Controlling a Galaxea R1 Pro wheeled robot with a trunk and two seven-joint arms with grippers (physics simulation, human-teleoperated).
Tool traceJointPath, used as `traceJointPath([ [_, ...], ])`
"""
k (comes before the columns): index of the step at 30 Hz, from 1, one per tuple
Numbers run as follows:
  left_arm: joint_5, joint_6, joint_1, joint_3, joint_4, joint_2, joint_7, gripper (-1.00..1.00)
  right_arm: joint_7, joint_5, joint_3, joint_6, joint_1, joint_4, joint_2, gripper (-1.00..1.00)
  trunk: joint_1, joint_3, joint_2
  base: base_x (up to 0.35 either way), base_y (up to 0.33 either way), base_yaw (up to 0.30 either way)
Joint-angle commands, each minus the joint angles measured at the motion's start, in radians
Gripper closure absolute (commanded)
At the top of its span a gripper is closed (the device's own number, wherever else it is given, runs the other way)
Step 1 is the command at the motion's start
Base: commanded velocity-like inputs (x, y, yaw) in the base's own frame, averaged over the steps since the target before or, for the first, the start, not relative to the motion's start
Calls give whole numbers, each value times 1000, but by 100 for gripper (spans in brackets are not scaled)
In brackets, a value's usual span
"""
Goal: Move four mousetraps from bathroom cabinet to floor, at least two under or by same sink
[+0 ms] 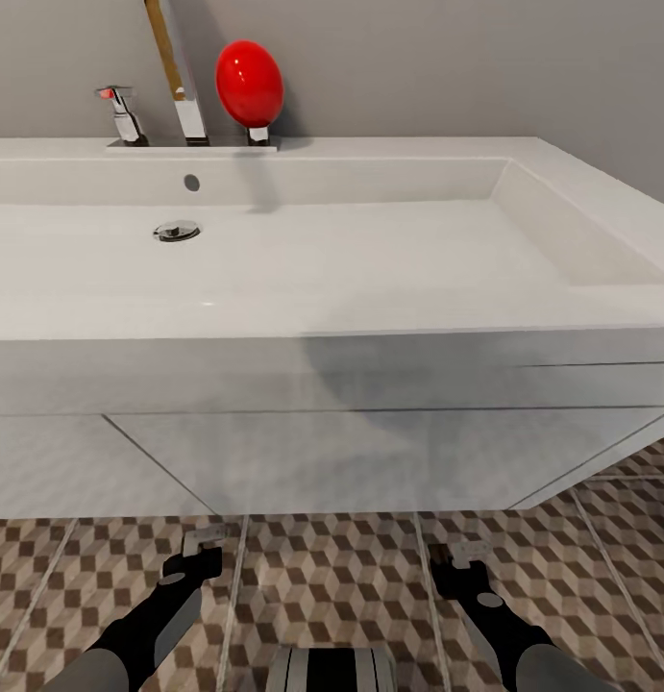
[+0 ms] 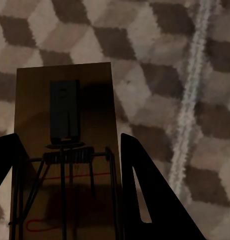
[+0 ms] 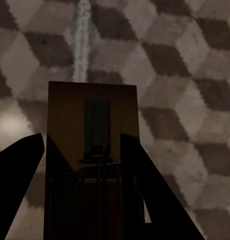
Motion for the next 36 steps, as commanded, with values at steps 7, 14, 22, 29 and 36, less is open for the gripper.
traceJointPath([
  [7, 2, 5, 0, -8, -3, 1, 10, 100, 1, 12, -6, -4, -1, 1, 1, 100, 0, -1, 0, 0, 0, 0],
  [14, 0, 7, 0, -13, -2, 1, 10, 100, 1, 13, -9, -3, -2, -64, 9, 100, 0, -1, 0, 0, 0, 0],
  [22, 1, 12, 0, -17, -3, 0, 10, 100, 1, 12, -5, -2, -7, -113, 17, 100, 0, -1, 0, 0, 0, 0],
  [29, 1, 13, 0, -18, -5, 0, 12, 100, 1, 11, -6, -1, -9, -132, 17, 100, 0, -1, 0, 0, 0, 0],
  [36, 1, 15, -2, -17, -19, 3, 11, 100, 1, 11, -5, -1, -10, -131, 17, 100, 0, -1, 0, 0, 0, 0],
])
